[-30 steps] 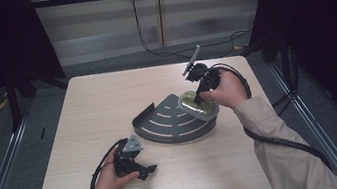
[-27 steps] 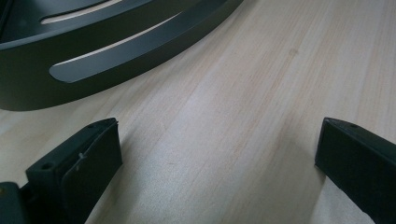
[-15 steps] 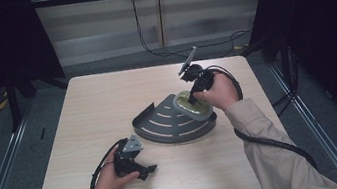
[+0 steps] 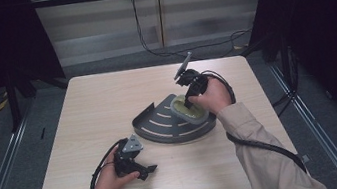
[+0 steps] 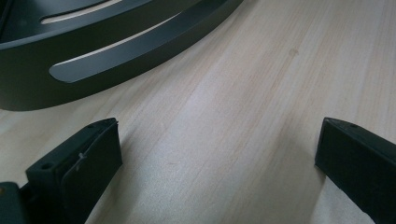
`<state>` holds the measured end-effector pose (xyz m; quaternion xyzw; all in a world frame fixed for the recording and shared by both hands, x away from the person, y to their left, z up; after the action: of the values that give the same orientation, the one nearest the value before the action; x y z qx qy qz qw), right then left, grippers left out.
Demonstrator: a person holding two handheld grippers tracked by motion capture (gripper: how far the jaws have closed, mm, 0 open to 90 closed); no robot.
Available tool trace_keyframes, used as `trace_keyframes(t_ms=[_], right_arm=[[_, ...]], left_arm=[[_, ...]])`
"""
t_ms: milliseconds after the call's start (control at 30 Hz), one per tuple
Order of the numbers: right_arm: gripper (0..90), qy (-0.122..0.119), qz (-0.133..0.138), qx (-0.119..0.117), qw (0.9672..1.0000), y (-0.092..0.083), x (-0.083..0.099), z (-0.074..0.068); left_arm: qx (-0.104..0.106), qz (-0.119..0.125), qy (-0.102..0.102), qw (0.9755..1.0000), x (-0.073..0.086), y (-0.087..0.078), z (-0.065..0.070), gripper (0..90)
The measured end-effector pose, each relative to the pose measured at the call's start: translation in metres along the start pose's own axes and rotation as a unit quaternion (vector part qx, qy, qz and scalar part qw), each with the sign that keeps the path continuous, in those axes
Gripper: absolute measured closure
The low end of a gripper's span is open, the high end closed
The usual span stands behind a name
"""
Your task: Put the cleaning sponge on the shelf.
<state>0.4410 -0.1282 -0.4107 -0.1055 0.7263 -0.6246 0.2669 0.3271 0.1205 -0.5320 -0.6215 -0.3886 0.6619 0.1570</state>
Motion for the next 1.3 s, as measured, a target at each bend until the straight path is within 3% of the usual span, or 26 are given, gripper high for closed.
trace_keyframes(t_ms=[500, 1300], right_arm=[[71.1, 0.009, 0.000, -0.004, 0.9999, 0.022, 0.000, 0.007], [70.6, 0.012, -0.011, 0.004, 0.9999, 0.034, 0.010, 0.016]], left_arm=[[0.000, 0.000, 0.000, 1.0000, 0.000, 0.000, 0.000, 0.0], [-0.001, -0.001, 0.001, 1.0000, 0.000, 0.000, 0.000, 0.0]])
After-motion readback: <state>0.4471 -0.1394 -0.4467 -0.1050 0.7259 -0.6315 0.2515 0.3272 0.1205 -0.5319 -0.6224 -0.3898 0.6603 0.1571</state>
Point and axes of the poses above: each handheld gripper's, and its own axes: y roughly forward along the jaws, x roughly out of its underside, z roughly to its right, the point moved 3 cm from there along y, roughly forward along the jaws, and after that the axes turned 9 degrees about y, right-handed, at the moved point
